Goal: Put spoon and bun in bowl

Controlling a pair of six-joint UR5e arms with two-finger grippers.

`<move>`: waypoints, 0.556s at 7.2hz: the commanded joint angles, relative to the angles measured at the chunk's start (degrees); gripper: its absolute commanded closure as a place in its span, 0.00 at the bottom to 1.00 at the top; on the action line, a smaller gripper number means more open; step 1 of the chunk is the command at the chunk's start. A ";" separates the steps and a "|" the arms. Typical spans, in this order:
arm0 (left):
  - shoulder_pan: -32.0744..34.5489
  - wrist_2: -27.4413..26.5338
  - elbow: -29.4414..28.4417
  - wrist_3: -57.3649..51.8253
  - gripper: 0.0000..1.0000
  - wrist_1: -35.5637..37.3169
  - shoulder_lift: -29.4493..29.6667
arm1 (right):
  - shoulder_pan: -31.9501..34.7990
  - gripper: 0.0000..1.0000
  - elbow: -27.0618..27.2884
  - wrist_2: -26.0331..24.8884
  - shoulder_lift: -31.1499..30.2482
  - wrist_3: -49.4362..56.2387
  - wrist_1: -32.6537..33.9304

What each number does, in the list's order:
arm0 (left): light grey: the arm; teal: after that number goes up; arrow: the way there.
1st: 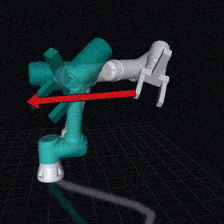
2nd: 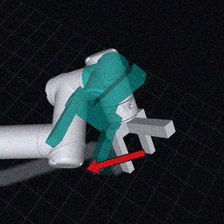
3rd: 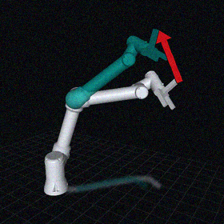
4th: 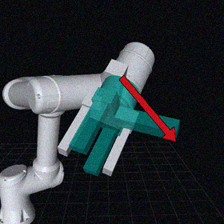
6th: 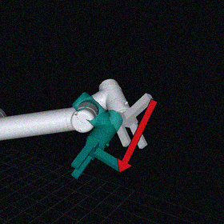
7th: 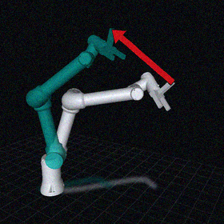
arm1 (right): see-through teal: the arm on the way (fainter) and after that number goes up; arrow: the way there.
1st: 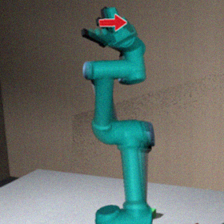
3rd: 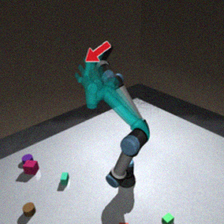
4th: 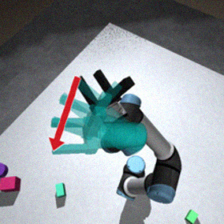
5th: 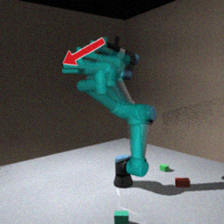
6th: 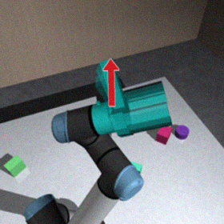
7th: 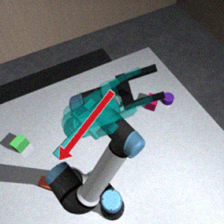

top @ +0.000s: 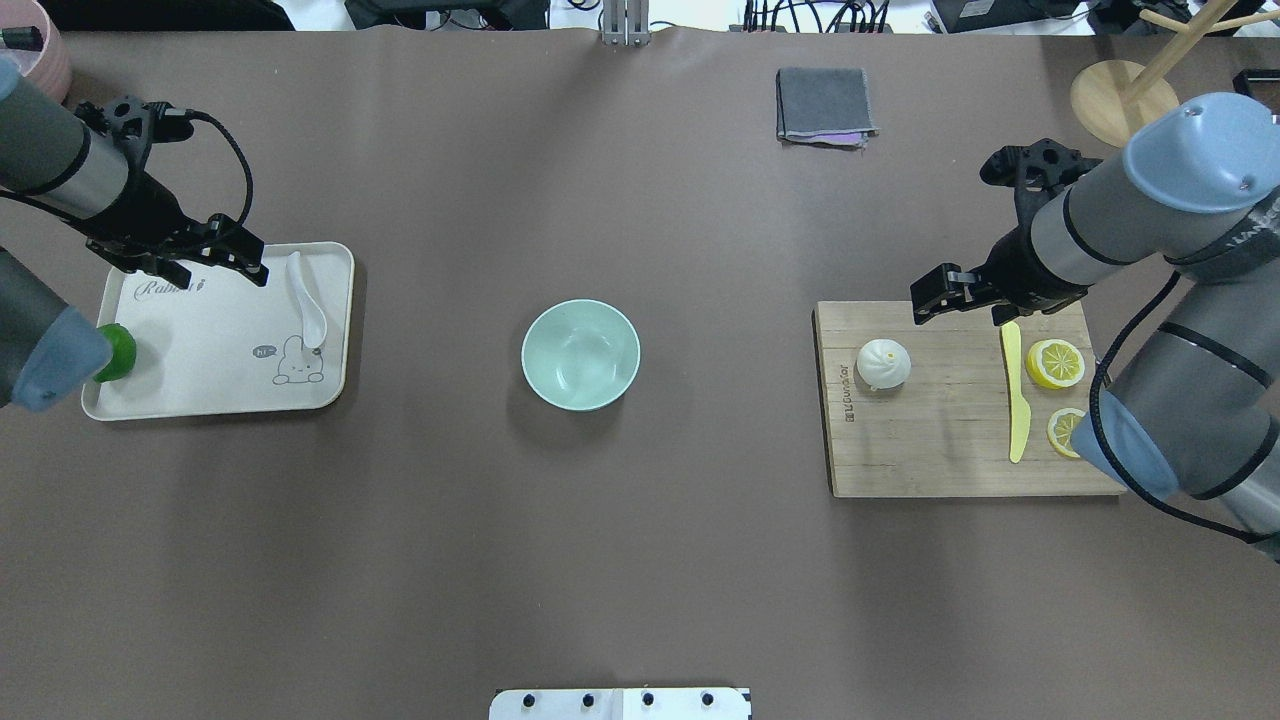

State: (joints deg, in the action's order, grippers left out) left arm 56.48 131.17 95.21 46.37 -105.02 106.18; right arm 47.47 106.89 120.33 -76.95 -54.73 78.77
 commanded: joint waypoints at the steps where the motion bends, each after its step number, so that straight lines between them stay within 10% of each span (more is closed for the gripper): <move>1: -1.54 -2.31 -1.17 0.47 0.03 -0.01 0.87 | -3.86 0.10 -4.74 -3.41 3.19 -0.11 -1.07; 4: -1.64 -2.41 -1.79 0.47 0.03 -0.01 2.01 | -6.51 0.24 -9.33 -4.22 3.56 -0.20 -6.09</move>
State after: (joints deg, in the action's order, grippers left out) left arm 54.86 128.82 93.53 46.84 -105.03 107.80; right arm 41.67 98.82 116.33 -73.56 -54.86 73.96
